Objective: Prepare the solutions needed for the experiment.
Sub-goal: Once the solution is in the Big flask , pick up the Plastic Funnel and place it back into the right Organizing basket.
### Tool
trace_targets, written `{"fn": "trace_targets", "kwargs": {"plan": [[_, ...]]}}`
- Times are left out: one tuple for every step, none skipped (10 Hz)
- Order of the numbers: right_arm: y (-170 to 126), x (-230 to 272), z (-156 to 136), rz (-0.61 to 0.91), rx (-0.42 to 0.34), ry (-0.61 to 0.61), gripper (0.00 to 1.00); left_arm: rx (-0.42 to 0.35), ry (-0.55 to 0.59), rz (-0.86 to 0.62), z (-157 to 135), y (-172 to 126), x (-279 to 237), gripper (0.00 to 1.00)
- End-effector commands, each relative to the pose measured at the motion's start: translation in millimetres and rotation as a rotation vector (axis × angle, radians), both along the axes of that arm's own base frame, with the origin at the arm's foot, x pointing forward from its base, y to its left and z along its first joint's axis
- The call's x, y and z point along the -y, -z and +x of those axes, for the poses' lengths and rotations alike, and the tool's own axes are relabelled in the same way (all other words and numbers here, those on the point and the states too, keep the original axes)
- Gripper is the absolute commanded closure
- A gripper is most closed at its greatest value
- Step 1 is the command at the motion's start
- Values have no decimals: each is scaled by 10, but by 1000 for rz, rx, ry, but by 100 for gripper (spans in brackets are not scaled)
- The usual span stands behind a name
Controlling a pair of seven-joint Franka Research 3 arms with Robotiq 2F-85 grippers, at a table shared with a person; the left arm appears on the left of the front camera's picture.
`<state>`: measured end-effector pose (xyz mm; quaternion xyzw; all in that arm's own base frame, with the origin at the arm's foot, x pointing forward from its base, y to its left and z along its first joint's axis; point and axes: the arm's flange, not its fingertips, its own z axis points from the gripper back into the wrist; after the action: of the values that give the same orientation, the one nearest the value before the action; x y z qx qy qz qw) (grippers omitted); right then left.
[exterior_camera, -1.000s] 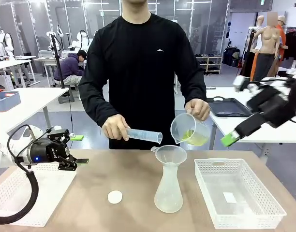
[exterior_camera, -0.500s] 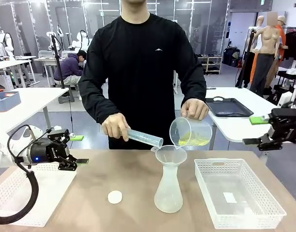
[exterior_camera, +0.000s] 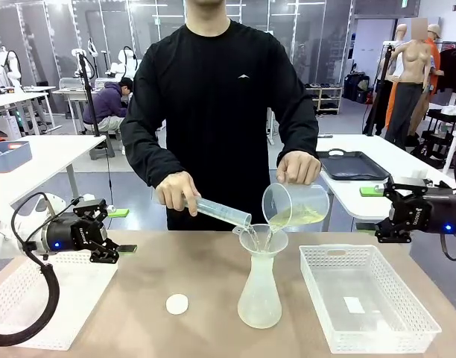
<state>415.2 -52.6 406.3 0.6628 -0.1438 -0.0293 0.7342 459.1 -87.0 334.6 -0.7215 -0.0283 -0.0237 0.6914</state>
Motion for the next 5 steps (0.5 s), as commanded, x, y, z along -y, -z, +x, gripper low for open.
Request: {"fn": "trace_targets", "kwargs": {"plan": [[-25, 0, -24, -30, -31, -8, 0, -3, -5, 5, 41, 5, 16, 0], [-9, 15, -15, -47, -36, -31, 0, -3, -5, 5, 41, 5, 16, 0], [2, 21, 1, -63, -43, -51, 0, -3, -5, 5, 41, 5, 16, 0], [31, 10, 23, -93, -53, -79, 0, -3, -5, 5, 41, 5, 16, 0], [48, -3, 38, -88, -62, -83, 0, -3, -5, 5, 41, 5, 16, 0]]}}
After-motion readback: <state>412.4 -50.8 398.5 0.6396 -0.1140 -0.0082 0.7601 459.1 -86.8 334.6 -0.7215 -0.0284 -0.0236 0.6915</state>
